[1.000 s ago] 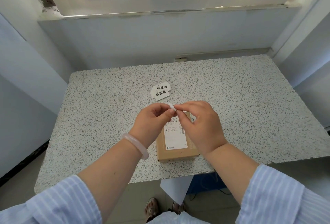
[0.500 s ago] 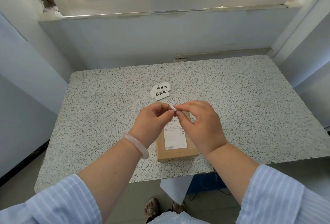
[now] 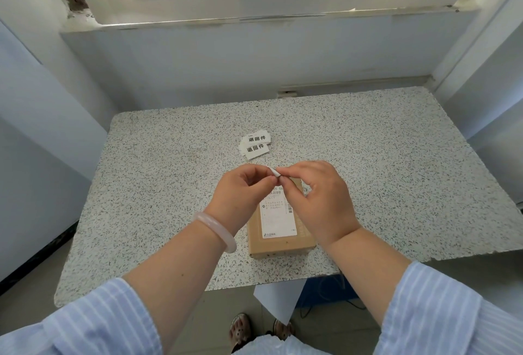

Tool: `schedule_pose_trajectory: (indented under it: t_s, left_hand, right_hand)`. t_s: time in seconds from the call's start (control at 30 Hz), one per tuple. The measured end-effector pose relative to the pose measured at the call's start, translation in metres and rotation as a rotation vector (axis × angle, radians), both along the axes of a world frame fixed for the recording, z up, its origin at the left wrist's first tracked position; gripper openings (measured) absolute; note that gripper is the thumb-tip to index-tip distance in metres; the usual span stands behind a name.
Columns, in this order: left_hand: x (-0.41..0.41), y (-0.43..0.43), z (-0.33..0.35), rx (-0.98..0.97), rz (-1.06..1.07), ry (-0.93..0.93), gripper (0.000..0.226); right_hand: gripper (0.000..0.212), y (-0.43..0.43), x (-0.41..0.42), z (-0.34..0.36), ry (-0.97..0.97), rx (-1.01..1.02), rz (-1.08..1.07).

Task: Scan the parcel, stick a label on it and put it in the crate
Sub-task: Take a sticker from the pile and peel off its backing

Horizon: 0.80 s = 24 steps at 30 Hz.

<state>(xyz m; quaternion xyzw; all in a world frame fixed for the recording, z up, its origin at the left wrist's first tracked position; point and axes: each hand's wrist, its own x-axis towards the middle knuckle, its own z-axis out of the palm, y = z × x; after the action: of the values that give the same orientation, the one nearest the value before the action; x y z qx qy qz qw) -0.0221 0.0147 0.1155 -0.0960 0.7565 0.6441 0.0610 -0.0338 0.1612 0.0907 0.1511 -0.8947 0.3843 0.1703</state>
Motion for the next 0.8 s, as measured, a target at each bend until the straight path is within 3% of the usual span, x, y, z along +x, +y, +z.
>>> schedule_pose_trajectory:
  t_s: [0.37,0.5,0.7,0.8]
  left_hand:
    - [-0.0037,0.0021,0.0007,0.005,0.016,-0.018,0.006]
    - [-0.0045,0.0014,-0.0003,-0.014,0.022,-0.027,0.005]
    - [-0.0063,-0.0017,-0.0063,-0.279,-0.061,0.046,0.017]
    - [-0.0070,-0.0023,-0.0062,-0.407,-0.097,0.081,0.011]
  right_hand:
    - [0.016,0.0015,-0.0022,-0.0008,0.009,0.013,0.024]
    - [0.028,0.0011,-0.0017,0.0018,-0.038,-0.009,0.049]
    - [0.024,0.0033,-0.0037,0.0011,-0.205,-0.043,0.085]
    - [0.022,0.0041,-0.0061,0.0003,-0.253,-0.063,0.095]
